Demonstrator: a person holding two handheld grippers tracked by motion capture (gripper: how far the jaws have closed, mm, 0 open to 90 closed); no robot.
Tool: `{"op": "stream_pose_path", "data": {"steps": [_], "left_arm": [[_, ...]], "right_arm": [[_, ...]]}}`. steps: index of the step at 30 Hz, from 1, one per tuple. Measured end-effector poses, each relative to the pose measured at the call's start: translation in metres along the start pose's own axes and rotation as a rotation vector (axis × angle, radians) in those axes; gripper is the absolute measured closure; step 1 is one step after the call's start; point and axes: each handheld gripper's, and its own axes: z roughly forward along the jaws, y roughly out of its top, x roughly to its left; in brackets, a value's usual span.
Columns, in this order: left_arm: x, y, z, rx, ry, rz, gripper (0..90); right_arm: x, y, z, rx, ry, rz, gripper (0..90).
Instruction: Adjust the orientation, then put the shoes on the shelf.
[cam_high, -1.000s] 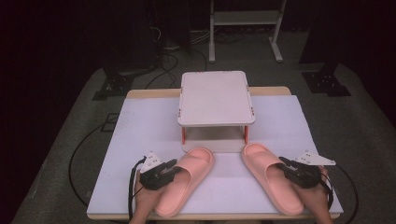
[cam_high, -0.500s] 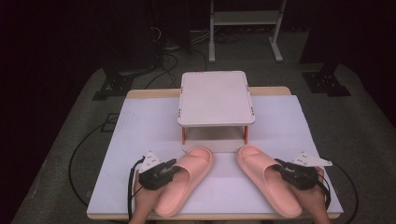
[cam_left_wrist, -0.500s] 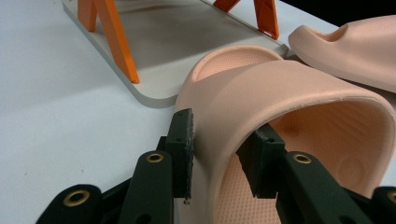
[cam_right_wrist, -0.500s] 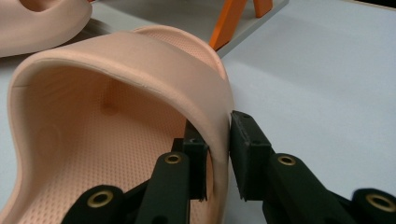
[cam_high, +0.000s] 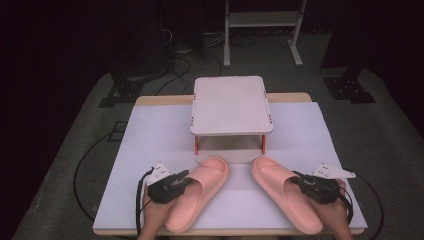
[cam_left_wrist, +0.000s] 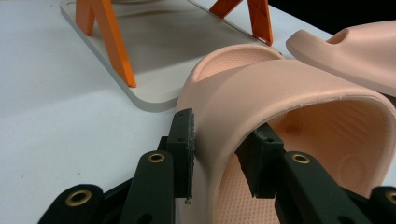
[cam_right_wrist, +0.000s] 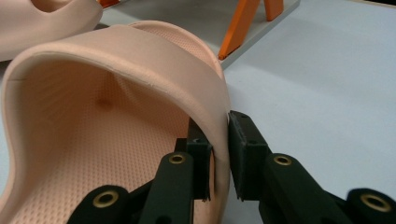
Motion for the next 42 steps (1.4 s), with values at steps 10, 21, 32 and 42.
{"op": "stream_pose_path", "data": {"steps": [10,21,32,42], "left_arm": [[0.001,0.000,-0.002,-0.008,-0.024,-0.014,67.6],[0.001,0.002,-0.007,-0.027,-0.045,-0.027,68.9],[0.001,0.004,-0.010,-0.042,-0.049,-0.035,69.0],[-0.001,0.007,-0.014,-0.056,-0.055,-0.032,69.5]], "right_arm": [[0.011,0.007,0.001,-0.007,0.033,-0.012,79.7],[0.013,0.010,0.000,-0.014,0.045,-0.010,80.9],[0.012,0.011,-0.002,-0.028,0.054,-0.003,80.9],[0.014,0.014,-0.004,-0.036,0.061,-0.003,80.9]]}}
